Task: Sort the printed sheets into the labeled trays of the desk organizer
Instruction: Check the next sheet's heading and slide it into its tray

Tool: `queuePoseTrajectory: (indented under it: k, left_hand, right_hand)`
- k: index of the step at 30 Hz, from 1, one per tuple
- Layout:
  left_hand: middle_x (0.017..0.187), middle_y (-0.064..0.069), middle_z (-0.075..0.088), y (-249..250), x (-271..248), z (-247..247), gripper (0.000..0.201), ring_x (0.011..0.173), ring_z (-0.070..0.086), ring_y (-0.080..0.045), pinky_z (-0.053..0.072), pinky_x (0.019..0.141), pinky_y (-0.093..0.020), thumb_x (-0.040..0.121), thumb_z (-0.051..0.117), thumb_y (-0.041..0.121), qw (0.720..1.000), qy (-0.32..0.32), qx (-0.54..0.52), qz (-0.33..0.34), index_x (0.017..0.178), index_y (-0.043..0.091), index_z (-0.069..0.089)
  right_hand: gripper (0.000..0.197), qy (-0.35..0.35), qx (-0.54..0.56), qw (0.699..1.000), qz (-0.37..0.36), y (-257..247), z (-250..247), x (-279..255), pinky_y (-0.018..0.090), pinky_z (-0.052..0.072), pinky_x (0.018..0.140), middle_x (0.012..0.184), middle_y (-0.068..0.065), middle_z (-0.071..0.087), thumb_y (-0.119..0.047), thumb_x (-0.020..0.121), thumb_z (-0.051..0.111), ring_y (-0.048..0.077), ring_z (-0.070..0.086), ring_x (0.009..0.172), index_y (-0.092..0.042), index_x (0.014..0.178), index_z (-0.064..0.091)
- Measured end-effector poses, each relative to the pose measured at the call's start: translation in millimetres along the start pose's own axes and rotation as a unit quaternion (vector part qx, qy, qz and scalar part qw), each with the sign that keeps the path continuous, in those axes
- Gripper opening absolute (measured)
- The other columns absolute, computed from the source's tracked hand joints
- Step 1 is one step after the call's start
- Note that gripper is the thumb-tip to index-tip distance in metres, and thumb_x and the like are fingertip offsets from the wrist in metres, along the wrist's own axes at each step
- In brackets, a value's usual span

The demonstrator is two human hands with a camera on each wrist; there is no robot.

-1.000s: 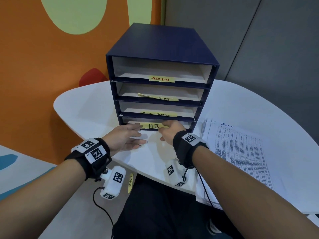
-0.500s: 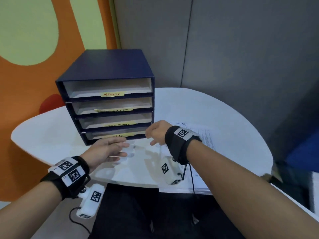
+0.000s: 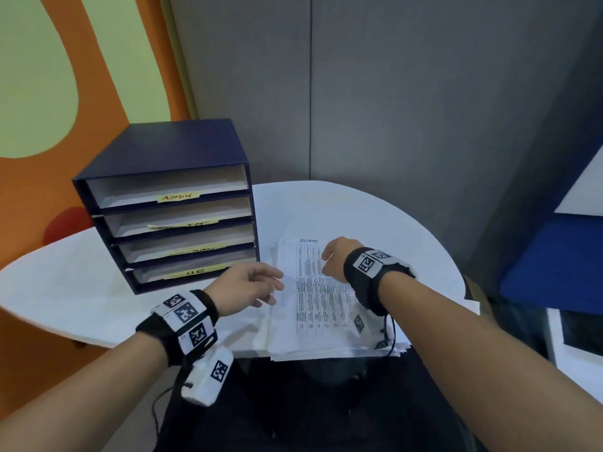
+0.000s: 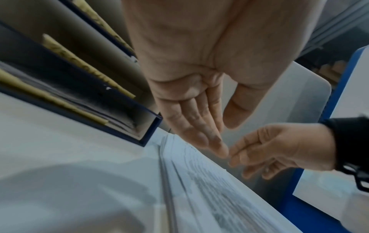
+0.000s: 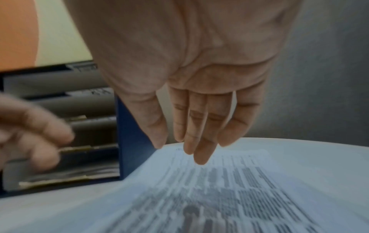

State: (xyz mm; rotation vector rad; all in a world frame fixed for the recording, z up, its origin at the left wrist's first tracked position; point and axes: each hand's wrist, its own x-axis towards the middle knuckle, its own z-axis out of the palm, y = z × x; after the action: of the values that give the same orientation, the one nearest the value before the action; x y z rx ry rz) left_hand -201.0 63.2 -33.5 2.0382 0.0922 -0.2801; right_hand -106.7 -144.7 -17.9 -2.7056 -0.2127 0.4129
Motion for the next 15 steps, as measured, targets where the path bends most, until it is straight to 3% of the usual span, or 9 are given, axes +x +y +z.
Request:
queuePoseTrajectory:
  k: [4,6,9,12,15]
  left_hand:
    - [0.104,-0.004,0.073,27.7,37.7,13.6,0.022,0.076,0.070,-0.014,0.052,0.064,-0.022,0.095,0.057,0.005,0.998,0.013,0.061,0.020,0.115,0.010,0.065]
    - [0.110,-0.004,0.072,34.5,57.5,18.3,0.026,0.088,0.069,-0.015,0.054,0.078,-0.026,0.093,0.060,0.012,0.988,0.030,0.151,0.034,0.119,0.012,0.065]
    - [0.133,-0.002,0.062,36.7,83.1,23.3,0.042,0.118,0.059,-0.019,0.046,0.102,-0.032,0.092,0.059,0.020,0.955,0.041,0.293,0.029,0.134,0.018,0.057]
    - [0.153,-0.005,0.042,35.1,107.8,27.7,0.061,0.137,0.043,-0.025,0.038,0.111,-0.036,0.092,0.056,0.021,0.927,0.052,0.370,0.028,0.150,0.017,0.037]
    - [0.158,-0.006,0.035,34.1,127.3,28.2,0.073,0.140,0.038,-0.030,0.036,0.113,-0.044,0.092,0.059,0.023,0.906,0.073,0.415,0.025,0.155,0.016,0.023]
  right_hand:
    - [0.042,-0.027,-0.099,0.995,0.005,18.6,13.8,10.5,0.037,0.054,0.088,0.120,0.004,0.064,-0.023,0.082,0.061,0.025,0.064,0.101,-0.017,0.123,0.059]
    - [0.055,-0.082,-0.164,0.983,0.004,26.2,23.6,18.0,0.039,0.054,0.085,0.122,0.004,0.064,-0.036,0.076,0.070,0.026,0.064,0.102,-0.019,0.127,0.055]
    - [0.068,-0.136,-0.225,0.965,-0.001,37.4,46.0,30.1,0.041,0.054,0.076,0.112,0.002,0.067,-0.050,0.066,0.078,0.028,0.066,0.094,-0.020,0.124,0.057]
    - [0.051,-0.135,-0.224,0.965,-0.009,39.5,55.7,39.1,0.038,0.055,0.067,0.089,0.002,0.064,-0.046,0.066,0.080,0.027,0.066,0.078,-0.016,0.103,0.063]
    - [0.036,-0.154,-0.222,0.963,0.009,36.5,58.0,47.9,0.050,0.056,0.072,0.077,0.002,0.063,-0.041,0.058,0.083,0.030,0.066,0.074,-0.019,0.070,0.057]
